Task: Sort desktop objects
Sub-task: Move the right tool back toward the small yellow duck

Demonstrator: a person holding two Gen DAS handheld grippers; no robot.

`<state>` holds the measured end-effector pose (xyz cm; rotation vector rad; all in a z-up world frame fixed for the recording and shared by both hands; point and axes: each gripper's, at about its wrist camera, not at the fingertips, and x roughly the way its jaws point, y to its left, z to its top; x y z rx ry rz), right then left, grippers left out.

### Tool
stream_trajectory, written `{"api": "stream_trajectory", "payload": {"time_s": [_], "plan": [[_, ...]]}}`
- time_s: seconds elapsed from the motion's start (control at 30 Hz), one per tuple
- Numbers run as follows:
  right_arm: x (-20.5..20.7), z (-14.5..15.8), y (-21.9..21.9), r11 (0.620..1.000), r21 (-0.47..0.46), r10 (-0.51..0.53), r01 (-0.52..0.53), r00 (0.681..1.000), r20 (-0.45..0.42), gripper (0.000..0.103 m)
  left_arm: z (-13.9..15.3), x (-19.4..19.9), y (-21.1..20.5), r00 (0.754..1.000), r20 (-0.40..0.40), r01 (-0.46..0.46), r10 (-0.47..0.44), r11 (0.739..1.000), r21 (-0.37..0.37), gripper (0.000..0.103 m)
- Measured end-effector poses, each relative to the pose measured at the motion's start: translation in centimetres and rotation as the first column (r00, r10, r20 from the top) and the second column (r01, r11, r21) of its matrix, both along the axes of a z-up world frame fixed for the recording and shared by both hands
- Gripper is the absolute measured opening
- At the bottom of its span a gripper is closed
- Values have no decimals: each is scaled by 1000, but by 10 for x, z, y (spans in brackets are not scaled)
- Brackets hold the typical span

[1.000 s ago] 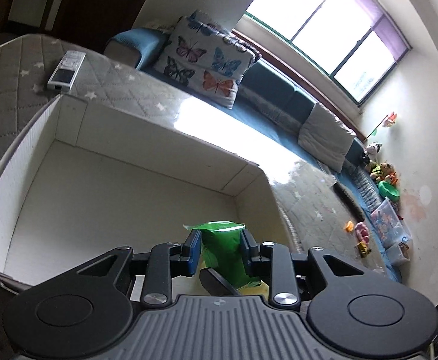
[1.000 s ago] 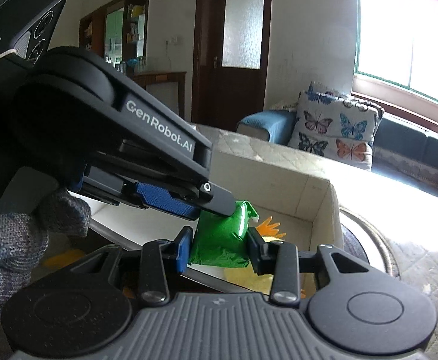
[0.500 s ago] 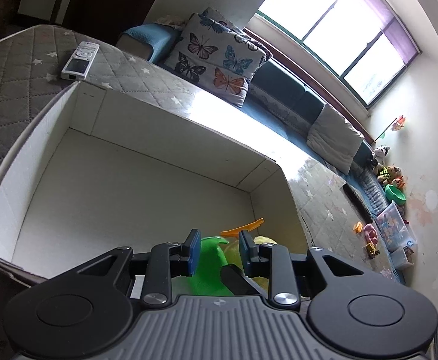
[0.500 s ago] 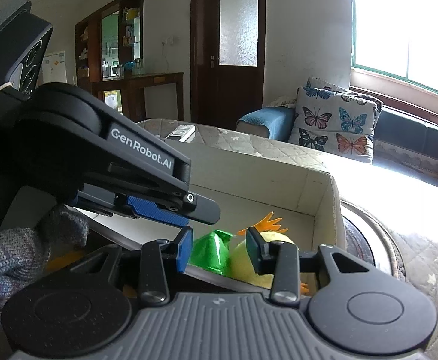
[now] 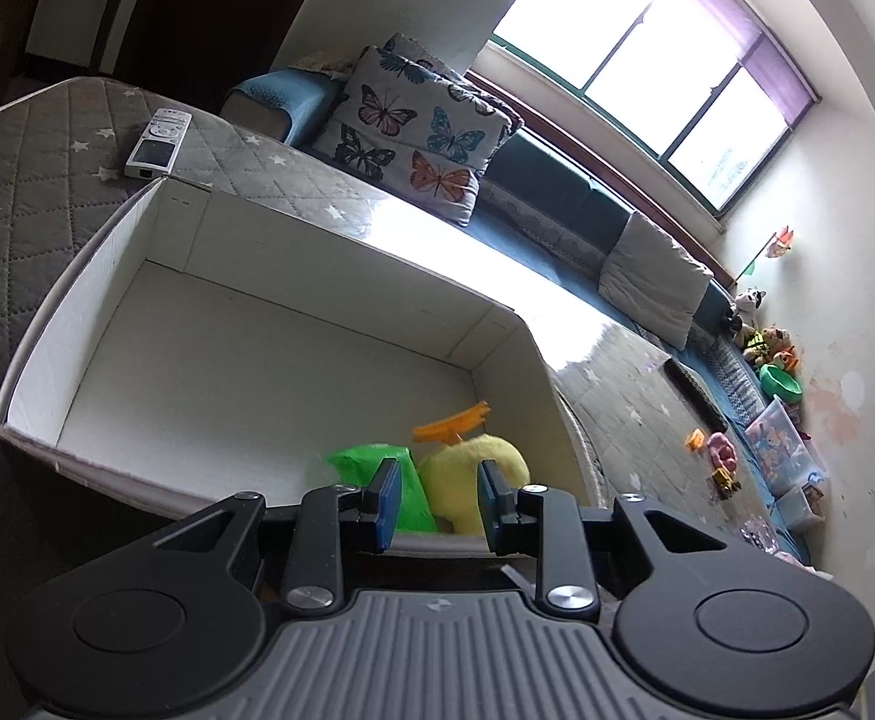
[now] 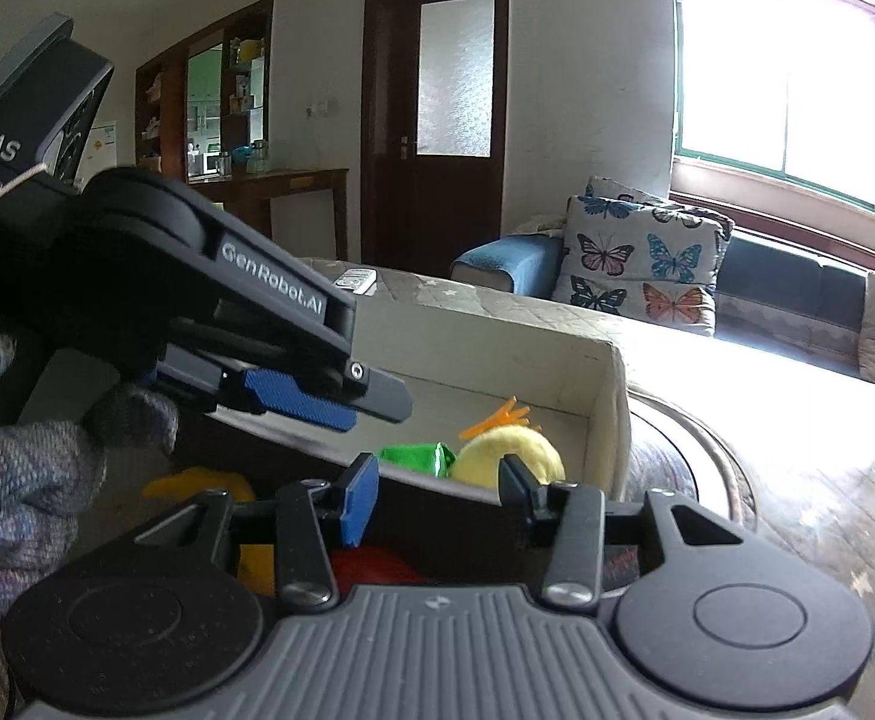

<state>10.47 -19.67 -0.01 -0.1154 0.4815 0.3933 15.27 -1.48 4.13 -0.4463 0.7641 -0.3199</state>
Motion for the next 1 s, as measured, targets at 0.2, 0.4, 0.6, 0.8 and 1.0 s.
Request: {"api": "stream_trajectory", "payload": {"time_s": [0.2, 0.4, 0.6, 0.8, 1.0], "plan": [[-18, -3, -4, 1000, -5, -9, 9, 1000, -6, 51, 1, -16, -6, 1000, 12, 11, -12, 1000, 10, 29], [-26, -9, -7, 1000, -3, -27, 27, 999, -25, 62, 3, -31, -9, 1000, 26, 16, -17, 1000, 19, 29], [-32, -17, -12, 999, 8, -53, 53, 997, -54, 67, -5, -42, -14, 1000, 4, 29, -29, 999, 18, 29], [-36, -30, -11, 998, 6, -66, 66, 993, -93, 67, -14, -47, -17, 999, -27, 34, -34, 999, 15, 29], [-27, -40, -6, 997, -2, -81, 82, 989, -122, 67, -15, -49, -21, 998, -29, 52, -51, 999, 11, 29]]}}
